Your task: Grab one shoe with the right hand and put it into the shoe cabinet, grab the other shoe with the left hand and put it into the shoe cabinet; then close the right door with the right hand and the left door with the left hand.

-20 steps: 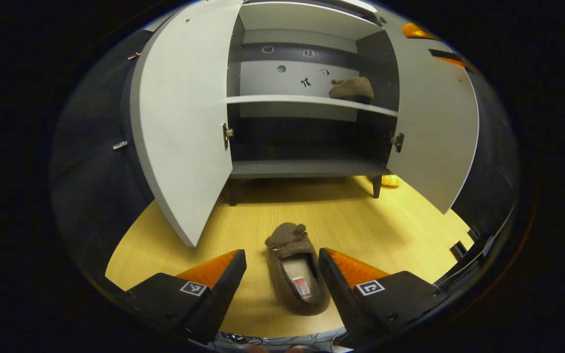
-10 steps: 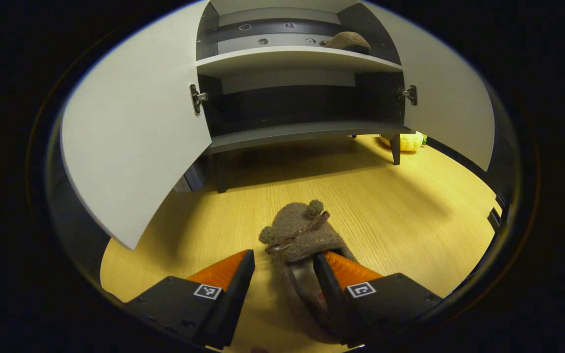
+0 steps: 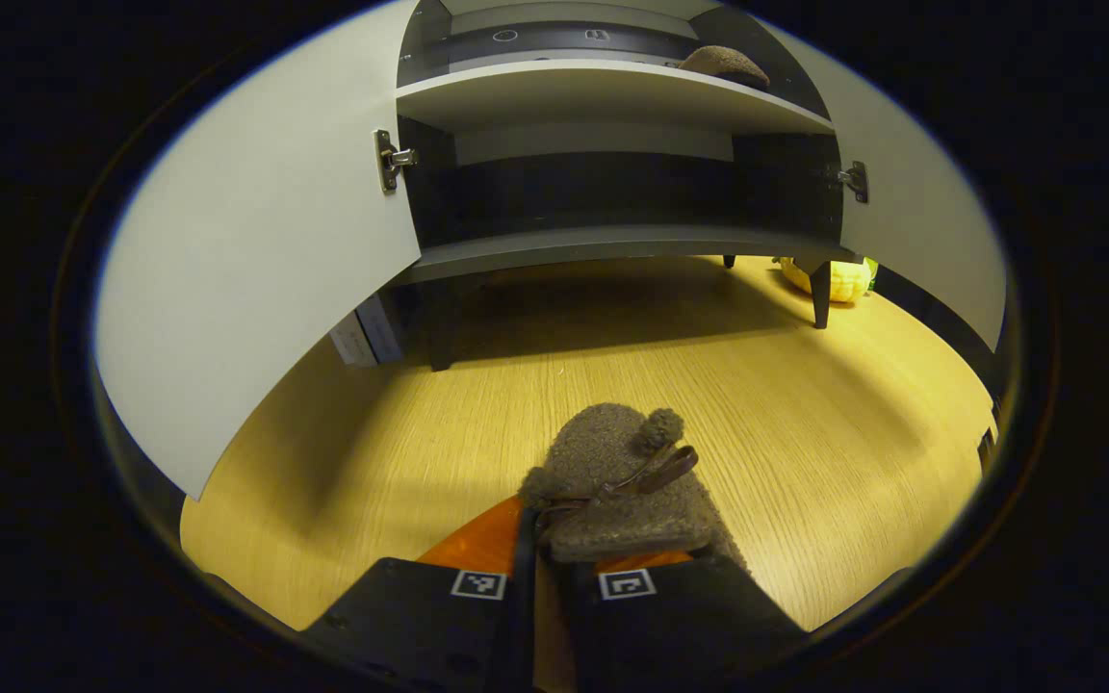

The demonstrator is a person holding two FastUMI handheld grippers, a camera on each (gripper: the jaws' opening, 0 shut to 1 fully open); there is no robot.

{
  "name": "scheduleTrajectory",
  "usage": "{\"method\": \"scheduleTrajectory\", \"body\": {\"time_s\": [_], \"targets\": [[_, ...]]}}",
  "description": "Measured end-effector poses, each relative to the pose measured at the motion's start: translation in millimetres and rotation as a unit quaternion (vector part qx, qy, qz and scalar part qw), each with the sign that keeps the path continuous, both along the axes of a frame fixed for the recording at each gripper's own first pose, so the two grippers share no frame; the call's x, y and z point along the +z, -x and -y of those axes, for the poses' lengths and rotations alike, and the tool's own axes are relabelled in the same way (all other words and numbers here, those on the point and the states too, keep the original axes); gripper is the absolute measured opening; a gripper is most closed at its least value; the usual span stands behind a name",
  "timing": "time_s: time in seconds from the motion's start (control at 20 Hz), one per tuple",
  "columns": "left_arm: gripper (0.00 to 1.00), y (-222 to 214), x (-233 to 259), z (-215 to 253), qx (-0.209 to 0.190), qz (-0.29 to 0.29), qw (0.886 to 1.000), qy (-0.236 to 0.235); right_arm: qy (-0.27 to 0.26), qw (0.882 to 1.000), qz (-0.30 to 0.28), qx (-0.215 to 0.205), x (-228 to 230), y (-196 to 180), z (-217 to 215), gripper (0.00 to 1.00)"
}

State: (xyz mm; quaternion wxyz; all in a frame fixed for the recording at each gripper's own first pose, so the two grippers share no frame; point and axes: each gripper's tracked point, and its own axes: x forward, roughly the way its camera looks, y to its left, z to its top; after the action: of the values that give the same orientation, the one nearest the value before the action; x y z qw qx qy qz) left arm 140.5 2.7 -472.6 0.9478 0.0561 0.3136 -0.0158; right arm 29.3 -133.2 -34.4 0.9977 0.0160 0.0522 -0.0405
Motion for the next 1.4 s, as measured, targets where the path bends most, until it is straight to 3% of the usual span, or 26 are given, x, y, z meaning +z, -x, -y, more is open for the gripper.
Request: {"method": "scheduleTrajectory", "body": {"time_s": [0.05,0.25,0.65,0.75,0.95,1.2,1.4], "targets": [[0.14,1.1,4.0,0.7,-0.001,-0.005,1.000,-0.002,-0.001,1.000,-0.001,0.000,0.4,0.2,2.9,0.98],[0.13,13.2,40.2,13.3,-0.010,-0.021,1.000,0.010,-0.009,1.000,-0.004,0.004,0.5,-4.6,7.8,0.98],[0.12,15.3,186.3,30.9,-0.003,0.007,1.000,-0.013,-0.026,1.000,-0.014,0.011,-1.5,-7.2,19.2,0.98],[0.12,9.1,222.1,40.1,0.001,0.012,1.000,0.007,-0.030,0.999,-0.018,0.014,-3.6,-7.6,22.3,0.98],[0.12,-24.3,294.1,48.6,0.013,0.027,0.998,0.057,-0.035,0.999,-0.025,0.014,-5.8,-3.6,32.4,0.99],[0.12,-91.7,365.7,30.8,0.041,0.068,0.996,0.043,-0.037,0.999,-0.030,0.005,-6.7,-3.4,48.8,0.98],[0.12,-150.3,398.6,31.8,0.037,0.081,0.996,0.029,-0.036,0.999,-0.028,-0.003,-7.0,-3.6,65.3,0.98]]}}
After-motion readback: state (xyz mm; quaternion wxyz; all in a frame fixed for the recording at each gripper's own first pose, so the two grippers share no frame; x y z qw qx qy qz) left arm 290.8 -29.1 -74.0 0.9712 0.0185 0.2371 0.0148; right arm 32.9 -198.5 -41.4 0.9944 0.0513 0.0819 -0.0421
